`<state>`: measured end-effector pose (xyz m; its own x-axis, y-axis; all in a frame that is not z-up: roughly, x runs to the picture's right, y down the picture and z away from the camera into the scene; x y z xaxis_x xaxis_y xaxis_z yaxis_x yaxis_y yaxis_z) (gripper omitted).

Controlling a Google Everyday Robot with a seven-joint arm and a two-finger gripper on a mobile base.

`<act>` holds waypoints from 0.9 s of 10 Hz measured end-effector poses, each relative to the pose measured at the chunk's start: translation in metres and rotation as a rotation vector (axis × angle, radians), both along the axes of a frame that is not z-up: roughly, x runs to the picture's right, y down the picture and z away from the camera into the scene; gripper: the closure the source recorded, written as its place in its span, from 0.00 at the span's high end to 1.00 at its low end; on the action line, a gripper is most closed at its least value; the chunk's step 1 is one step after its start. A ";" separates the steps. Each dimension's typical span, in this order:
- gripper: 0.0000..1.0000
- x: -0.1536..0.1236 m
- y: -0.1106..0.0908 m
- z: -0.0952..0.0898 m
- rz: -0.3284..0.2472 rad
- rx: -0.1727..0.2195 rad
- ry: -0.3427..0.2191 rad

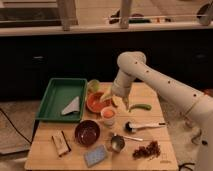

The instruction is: Place apple in paper cup

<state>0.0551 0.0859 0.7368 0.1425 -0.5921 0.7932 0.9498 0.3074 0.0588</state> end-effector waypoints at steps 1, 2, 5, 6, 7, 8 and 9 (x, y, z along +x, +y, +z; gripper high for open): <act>0.80 0.000 0.000 0.000 0.000 0.000 -0.002; 0.80 0.000 0.000 -0.001 0.000 0.001 -0.005; 0.80 0.001 -0.001 -0.001 0.003 0.002 -0.013; 0.80 0.001 -0.002 -0.001 0.001 0.001 -0.014; 0.80 0.000 -0.003 -0.001 -0.002 0.001 -0.017; 0.80 -0.001 -0.003 0.000 -0.003 0.002 -0.021; 0.80 -0.001 -0.004 0.000 -0.003 0.002 -0.025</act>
